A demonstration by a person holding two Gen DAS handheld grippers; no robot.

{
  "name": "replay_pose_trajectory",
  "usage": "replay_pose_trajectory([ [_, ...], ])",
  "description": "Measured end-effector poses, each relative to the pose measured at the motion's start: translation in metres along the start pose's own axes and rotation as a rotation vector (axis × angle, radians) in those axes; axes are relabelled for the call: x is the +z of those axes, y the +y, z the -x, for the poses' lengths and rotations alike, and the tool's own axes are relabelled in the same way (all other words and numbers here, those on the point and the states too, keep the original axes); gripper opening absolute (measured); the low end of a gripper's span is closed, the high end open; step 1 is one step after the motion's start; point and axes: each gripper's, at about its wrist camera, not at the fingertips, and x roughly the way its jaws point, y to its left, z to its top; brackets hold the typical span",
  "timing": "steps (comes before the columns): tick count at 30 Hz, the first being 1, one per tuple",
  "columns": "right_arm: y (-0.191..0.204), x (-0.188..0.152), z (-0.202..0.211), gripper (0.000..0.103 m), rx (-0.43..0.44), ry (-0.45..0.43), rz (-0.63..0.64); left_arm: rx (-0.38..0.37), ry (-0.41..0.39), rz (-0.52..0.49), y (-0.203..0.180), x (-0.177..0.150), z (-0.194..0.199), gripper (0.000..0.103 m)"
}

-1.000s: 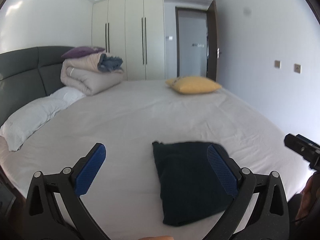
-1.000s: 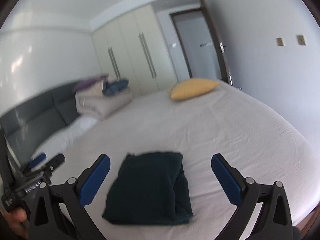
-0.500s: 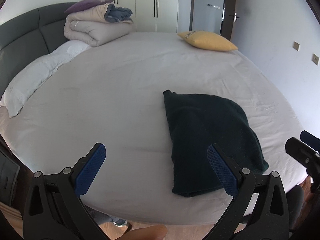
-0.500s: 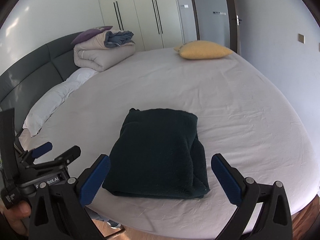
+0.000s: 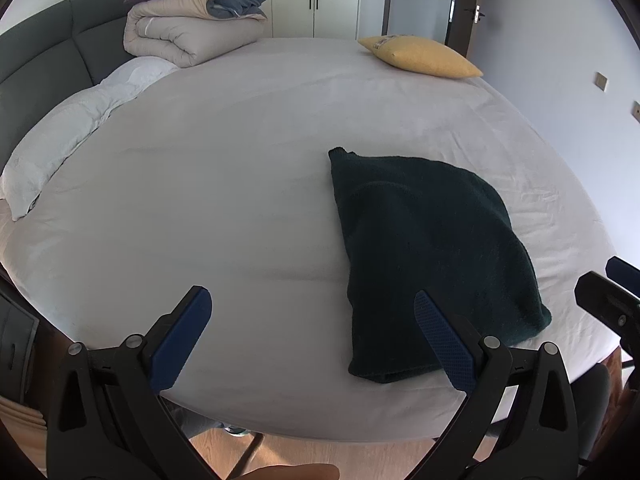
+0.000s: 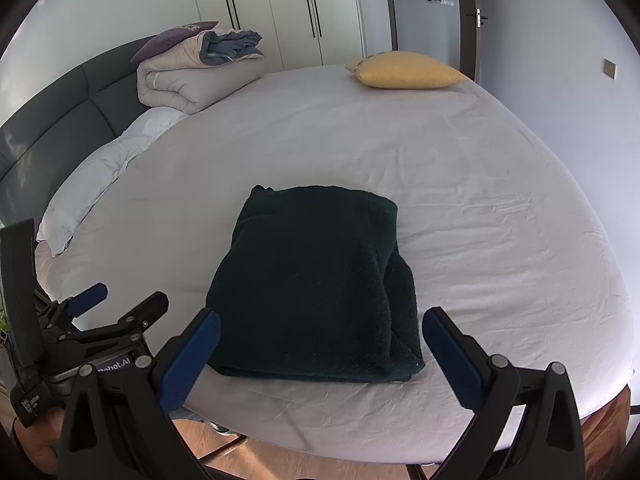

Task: Fold small clothes

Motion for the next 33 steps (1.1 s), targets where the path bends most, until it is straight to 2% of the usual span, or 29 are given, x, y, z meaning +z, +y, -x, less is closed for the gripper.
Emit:
replay_pose_trajectory([
  [33,-0.0054,-0.0052,-0.0078,0.103,-0.018,0.04,-0.017,-0.006,0.02,-0.006,0.001,0.0013,-0.0054,0.103],
])
